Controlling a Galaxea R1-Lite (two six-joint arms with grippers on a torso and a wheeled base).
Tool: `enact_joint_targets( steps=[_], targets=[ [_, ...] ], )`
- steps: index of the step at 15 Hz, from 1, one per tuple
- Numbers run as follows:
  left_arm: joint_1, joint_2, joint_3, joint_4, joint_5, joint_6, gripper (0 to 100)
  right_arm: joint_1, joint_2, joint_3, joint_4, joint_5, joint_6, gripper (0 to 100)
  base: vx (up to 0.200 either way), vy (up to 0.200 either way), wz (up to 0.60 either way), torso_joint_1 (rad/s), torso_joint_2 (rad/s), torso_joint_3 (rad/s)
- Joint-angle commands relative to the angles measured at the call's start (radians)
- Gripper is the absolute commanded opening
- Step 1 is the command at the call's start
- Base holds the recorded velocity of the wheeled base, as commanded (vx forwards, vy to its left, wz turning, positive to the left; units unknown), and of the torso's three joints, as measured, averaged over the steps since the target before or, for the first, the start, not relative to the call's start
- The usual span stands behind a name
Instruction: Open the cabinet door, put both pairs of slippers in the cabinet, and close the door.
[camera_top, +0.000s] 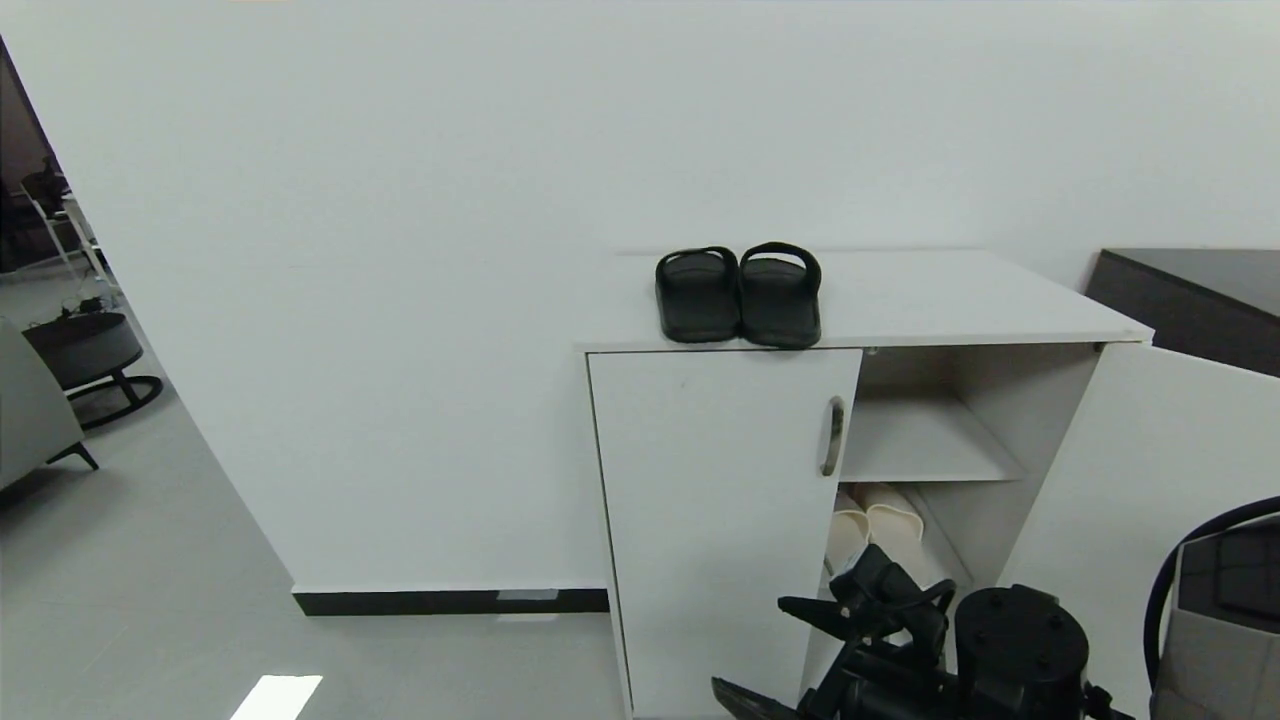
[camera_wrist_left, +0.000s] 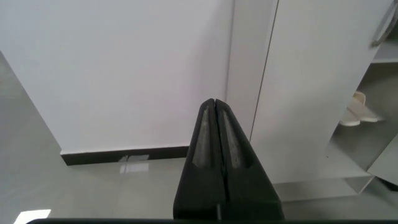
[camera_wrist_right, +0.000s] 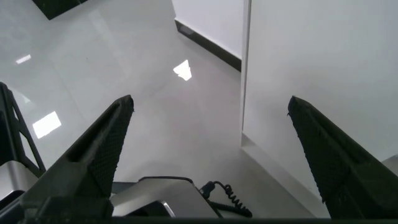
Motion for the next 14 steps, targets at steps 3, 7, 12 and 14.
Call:
enact_joint_targets(
  steps=[3, 7, 12, 14],
  targets=[
    [-0.001, 0.0, -0.001, 0.0, 0.0, 0.0, 0, 0.0, -0.004, 0.0, -0.001, 0.0, 0.0, 100, 0.0, 0.0, 0.0, 0.214, -0.49, -0.287],
    [-0.001, 0.0, 0.0, 0.0, 0.0, 0.0, 0, -0.008, -0.008, 0.0, -0.001, 0.0, 0.0, 100, 0.0, 0.0, 0.0, 0.231, -0.51, -0.287],
    [-0.001, 0.0, -0.001, 0.0, 0.001, -0.005, 0, -0.005, -0.014, 0.0, -0.001, -0.001, -0.003, 100, 0.0, 0.0, 0.0, 0.248, -0.54, -0.293],
    [-0.001, 0.0, -0.001, 0.0, 0.001, -0.005, 0, -0.005, -0.014, 0.0, -0.001, 0.0, 0.0, 100, 0.0, 0.0, 0.0, 0.269, -0.57, -0.3]
  ],
)
